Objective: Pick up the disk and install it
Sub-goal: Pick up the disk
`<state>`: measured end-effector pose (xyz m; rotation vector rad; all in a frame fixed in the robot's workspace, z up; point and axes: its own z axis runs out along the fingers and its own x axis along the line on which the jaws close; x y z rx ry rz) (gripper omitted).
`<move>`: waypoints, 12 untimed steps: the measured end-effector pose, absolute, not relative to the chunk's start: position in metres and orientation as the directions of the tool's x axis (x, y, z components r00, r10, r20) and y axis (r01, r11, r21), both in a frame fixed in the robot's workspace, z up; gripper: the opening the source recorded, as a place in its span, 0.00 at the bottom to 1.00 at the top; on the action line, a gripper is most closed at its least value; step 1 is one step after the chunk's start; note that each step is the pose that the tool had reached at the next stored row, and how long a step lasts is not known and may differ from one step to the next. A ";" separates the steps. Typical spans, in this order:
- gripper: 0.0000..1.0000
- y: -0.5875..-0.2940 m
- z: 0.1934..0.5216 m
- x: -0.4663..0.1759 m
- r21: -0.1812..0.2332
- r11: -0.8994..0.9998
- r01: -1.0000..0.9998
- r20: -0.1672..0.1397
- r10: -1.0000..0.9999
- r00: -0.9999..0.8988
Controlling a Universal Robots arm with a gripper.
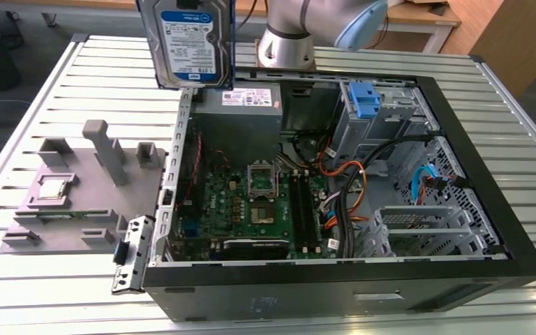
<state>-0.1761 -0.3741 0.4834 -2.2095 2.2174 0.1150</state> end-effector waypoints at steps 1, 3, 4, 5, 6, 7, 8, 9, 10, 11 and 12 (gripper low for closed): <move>0.35 -0.374 0.483 -0.174 0.045 0.002 -0.999 -0.058 -0.998 -0.005; 0.35 -0.374 0.483 -0.170 0.045 0.002 -0.999 -0.058 -0.998 -0.005; 0.35 -0.374 0.483 -0.168 0.045 0.002 -0.999 -0.058 -0.998 -0.005; 0.35 -0.374 0.483 -0.166 0.045 0.002 -0.999 -0.058 -0.998 -0.005; 0.35 -0.374 0.483 -0.163 0.045 0.002 -0.999 -0.058 -0.998 -0.005; 0.35 -0.374 0.483 -0.160 0.045 0.002 -0.999 -0.058 -0.998 -0.005; 0.35 -0.374 0.483 -0.158 0.045 0.002 -0.999 -0.058 -0.998 -0.005; 0.35 -0.374 0.483 -0.155 0.045 0.002 -0.999 -0.058 -0.998 -0.005; 0.35 -0.374 0.483 -0.152 0.045 0.002 -0.999 -0.058 -0.998 -0.005; 0.35 -0.374 0.483 -0.150 0.045 0.002 -0.999 -0.058 -0.998 -0.005; 0.35 -0.374 0.483 -0.148 0.045 0.002 -0.999 -0.058 -0.998 -0.005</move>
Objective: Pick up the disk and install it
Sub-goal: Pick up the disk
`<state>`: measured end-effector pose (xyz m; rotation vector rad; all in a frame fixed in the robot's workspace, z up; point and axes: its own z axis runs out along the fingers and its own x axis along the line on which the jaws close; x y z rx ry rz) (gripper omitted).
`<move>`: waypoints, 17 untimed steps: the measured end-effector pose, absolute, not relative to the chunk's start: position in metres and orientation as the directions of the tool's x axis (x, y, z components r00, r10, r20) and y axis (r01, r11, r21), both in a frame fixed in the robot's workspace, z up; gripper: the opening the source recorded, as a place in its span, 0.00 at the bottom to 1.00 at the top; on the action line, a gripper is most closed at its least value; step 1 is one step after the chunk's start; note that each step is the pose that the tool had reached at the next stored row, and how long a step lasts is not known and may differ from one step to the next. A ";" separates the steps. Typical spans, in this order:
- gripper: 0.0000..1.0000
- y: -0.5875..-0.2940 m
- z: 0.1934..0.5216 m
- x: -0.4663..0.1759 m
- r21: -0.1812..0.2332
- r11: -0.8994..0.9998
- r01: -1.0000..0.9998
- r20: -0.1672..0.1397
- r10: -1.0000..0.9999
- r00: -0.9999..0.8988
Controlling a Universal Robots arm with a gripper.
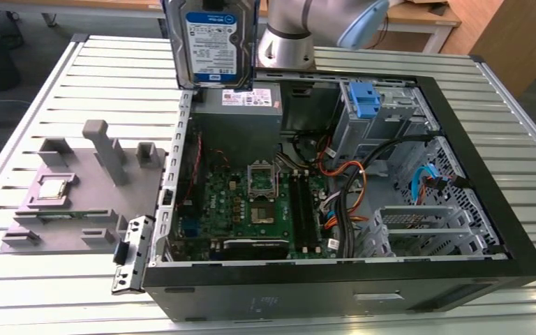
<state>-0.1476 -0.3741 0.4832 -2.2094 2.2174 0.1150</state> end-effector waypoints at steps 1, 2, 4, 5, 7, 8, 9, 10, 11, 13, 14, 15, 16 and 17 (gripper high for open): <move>0.35 -0.374 0.483 -0.145 0.045 0.002 -0.999 -0.058 -0.998 -0.005; 0.35 -0.374 0.483 -0.142 0.045 0.002 -0.999 -0.058 -0.998 -0.005; 0.35 -0.374 0.483 -0.136 0.045 0.002 -0.999 -0.058 -0.998 -0.005; 0.35 -0.374 0.483 -0.133 0.045 0.002 -0.999 -0.058 -0.998 -0.005; 0.35 -0.374 0.483 -0.127 0.045 0.002 -0.999 -0.058 -0.998 -0.005; 0.35 -0.374 0.483 -0.125 0.045 0.002 -0.999 -0.058 -0.998 -0.005; 0.35 -0.374 0.483 -0.122 0.045 0.002 -0.999 -0.058 -0.998 -0.005; 0.35 -0.374 0.483 -0.119 0.045 0.002 -0.999 -0.058 -0.998 -0.005; 0.35 -0.374 0.483 -0.117 0.045 0.002 -0.999 -0.058 -0.998 -0.005; 0.35 -0.374 0.483 -0.111 0.045 0.002 -0.999 -0.058 -0.998 -0.005; 0.35 -0.374 0.483 -0.109 0.045 0.002 -0.999 -0.058 -0.998 -0.005; 0.35 -0.374 0.483 -0.106 0.045 0.002 -0.999 -0.058 -0.998 -0.005; 0.35 -0.374 0.483 -0.103 0.045 0.002 -0.999 -0.058 -0.998 -0.005; 0.35 -0.374 0.483 -0.101 0.045 0.002 -0.999 -0.058 -0.998 -0.005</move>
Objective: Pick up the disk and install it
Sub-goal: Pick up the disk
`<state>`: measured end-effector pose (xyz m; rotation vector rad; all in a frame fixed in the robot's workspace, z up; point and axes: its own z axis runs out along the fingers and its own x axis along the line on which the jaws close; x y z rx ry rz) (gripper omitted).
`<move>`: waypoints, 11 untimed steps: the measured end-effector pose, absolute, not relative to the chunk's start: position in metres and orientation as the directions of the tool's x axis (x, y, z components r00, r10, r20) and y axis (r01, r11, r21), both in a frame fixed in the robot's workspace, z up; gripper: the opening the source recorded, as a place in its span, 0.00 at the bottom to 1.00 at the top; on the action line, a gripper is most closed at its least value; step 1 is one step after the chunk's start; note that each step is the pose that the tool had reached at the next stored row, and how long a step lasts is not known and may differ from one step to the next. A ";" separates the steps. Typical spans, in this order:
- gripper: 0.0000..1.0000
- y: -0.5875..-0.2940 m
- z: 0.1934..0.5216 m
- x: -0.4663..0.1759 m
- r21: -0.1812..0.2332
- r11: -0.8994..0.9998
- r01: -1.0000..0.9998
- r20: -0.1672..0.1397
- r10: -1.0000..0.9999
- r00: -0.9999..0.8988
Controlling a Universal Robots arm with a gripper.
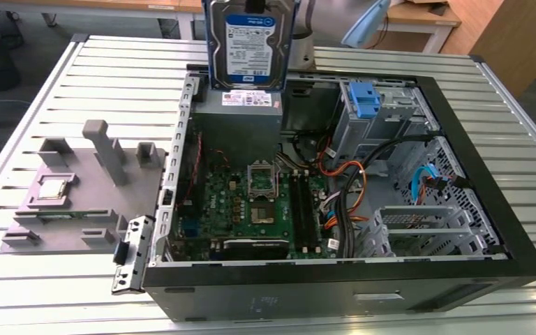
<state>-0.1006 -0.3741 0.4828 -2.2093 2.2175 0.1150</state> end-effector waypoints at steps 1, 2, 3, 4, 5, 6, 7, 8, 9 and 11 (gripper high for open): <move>0.35 -0.374 0.483 -0.098 0.045 0.002 -0.999 -0.058 -0.998 -0.005; 0.35 -0.374 0.483 -0.096 0.045 0.002 -0.999 -0.058 -0.998 -0.005; 0.35 -0.374 0.483 -0.093 0.045 0.002 -0.999 -0.058 -0.998 -0.005; 0.35 -0.374 0.483 -0.091 0.045 0.002 -0.999 -0.058 -0.998 -0.005; 0.35 -0.374 0.483 -0.088 0.045 0.002 -0.999 -0.058 -0.998 -0.005; 0.35 -0.374 0.483 -0.086 0.045 0.002 -0.999 -0.058 -0.998 -0.005; 0.35 -0.374 0.483 -0.083 0.045 0.002 -0.999 -0.058 -0.998 -0.005; 0.35 -0.374 0.483 -0.080 0.045 0.002 -0.999 -0.058 -0.998 -0.005; 0.35 -0.374 0.483 -0.078 0.045 0.002 -0.999 -0.058 -0.998 -0.005; 0.35 -0.374 0.482 -0.073 0.045 0.002 -0.999 -0.058 -0.998 -0.005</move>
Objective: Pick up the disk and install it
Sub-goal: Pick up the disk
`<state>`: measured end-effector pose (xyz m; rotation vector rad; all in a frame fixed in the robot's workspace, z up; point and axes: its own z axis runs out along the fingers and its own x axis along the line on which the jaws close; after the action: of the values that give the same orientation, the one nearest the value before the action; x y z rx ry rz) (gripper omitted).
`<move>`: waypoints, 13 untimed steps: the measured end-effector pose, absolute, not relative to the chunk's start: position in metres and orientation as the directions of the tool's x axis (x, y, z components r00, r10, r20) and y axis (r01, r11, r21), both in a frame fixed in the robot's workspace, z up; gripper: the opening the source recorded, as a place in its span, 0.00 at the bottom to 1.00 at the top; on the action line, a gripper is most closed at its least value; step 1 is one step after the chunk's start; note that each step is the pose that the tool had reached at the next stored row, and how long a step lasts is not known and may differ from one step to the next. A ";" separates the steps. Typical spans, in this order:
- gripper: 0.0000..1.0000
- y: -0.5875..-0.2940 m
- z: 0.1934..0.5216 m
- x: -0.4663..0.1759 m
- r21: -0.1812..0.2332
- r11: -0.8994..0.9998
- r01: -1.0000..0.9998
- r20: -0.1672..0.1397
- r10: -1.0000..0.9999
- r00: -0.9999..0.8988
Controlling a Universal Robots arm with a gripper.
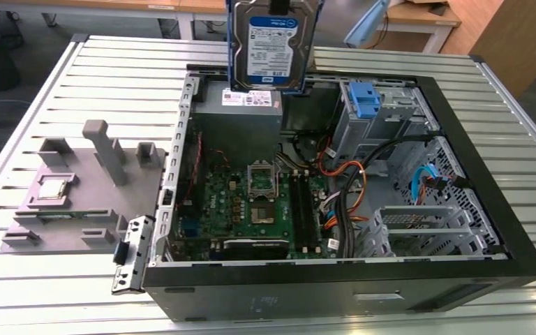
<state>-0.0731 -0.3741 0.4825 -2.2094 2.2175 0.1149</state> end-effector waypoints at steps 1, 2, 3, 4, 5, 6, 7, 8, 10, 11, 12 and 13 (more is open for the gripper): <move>0.35 -0.374 0.482 -0.071 0.045 0.002 -0.999 -0.058 -0.998 -0.005; 0.35 -0.374 0.482 -0.069 0.045 0.002 -0.999 -0.058 -0.998 -0.005; 0.35 -0.374 0.482 -0.067 0.045 0.002 -0.999 -0.058 -0.998 -0.005; 0.35 -0.374 0.482 -0.065 0.045 0.002 -0.999 -0.058 -0.998 -0.005; 0.35 -0.374 0.482 -0.063 0.045 0.002 -0.999 -0.058 -0.998 -0.005; 0.35 -0.374 0.482 -0.060 0.045 0.002 -0.999 -0.058 -0.998 -0.005; 0.35 -0.374 0.482 -0.058 0.045 0.002 -0.999 -0.058 -0.998 -0.005; 0.35 -0.374 0.482 -0.056 0.045 0.002 -0.999 -0.058 -0.998 -0.005; 0.35 -0.374 0.482 -0.051 0.045 0.002 -0.999 -0.058 -0.998 -0.005; 0.35 -0.374 0.482 -0.049 0.045 0.002 -0.999 -0.058 -0.998 -0.005; 0.35 -0.374 0.482 -0.046 0.045 0.002 -0.999 -0.058 -0.998 -0.005; 0.35 -0.374 0.482 -0.044 0.046 0.002 -0.999 -0.058 -0.998 -0.005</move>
<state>-0.0439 -0.3741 0.4820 -2.2096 2.2174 0.1150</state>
